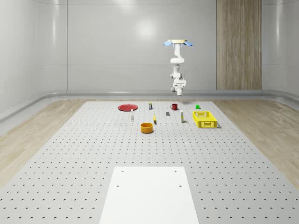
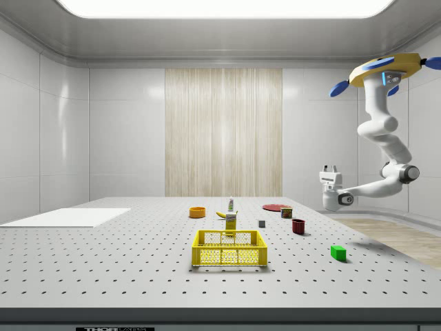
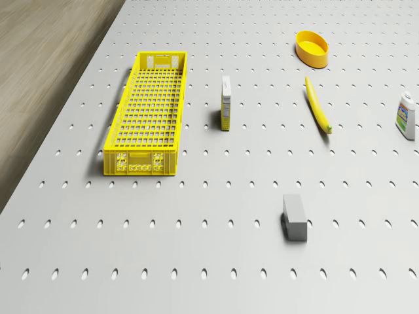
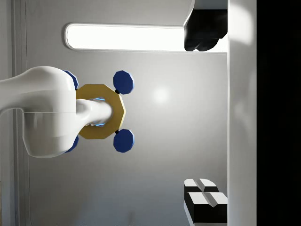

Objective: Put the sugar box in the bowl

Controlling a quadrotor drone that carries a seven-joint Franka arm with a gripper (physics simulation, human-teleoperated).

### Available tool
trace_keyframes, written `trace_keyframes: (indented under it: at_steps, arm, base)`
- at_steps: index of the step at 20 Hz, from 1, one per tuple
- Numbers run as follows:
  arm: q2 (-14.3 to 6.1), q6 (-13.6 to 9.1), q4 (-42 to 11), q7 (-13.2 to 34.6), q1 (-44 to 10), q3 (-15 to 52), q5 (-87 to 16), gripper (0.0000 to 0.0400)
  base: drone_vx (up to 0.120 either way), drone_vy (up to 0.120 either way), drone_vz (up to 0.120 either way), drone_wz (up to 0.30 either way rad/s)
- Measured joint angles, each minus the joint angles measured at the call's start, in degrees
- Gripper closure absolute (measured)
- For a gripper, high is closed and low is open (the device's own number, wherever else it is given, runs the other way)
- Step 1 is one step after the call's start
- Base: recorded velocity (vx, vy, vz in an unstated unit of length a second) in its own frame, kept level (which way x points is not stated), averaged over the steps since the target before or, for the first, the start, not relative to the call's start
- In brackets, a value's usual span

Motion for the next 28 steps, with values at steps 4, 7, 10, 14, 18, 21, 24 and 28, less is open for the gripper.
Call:
trace_keyframes:
  at_steps: [4,7,10,14,18,21,24,28]
  arm:
    - [-0.1,0.2,-0.1,0.1,-0.1,0.5,-0.7,0.0]
    - [-0.2,0.3,-0.2,0.2,-0.3,1.1,-1.5,0.0]
    - [-0.3,0.5,-0.4,0.4,-0.7,2.2,-3.0,0.0]
    - [-0.5,0.7,-0.8,0.9,-1.4,4.7,-6.6,0.0]
    - [-0.9,1.0,-1.9,1.8,-3.0,9.5,-13.4,0.0]
    - [-1.4,1.4,-4.1,3.1,-5.0,15.7,-22.3,0.0]
    - [-2.6,2.1,-9.1,5.5,-8.1,24.6,-35.6,0.0]
    - [-5.4,2.8,-21.8,11.6,-14.7,39.1,-59.9,0.0]
  base:
    - [0.12,0.0,0.0,0.0]
    - [0.12,0.0,0.0,0.0]
    - [0.12,0.0,0.0,0.0]
    - [0.12,0.0,0.0,0.0]
    - [0.12,0.0,0.0,0.0]
    - [0.12,0.0,-0.08,0.0]
    - [0.12,0.0,-0.12,0.0]
    - [0.12,0.0,-0.12,0.0]
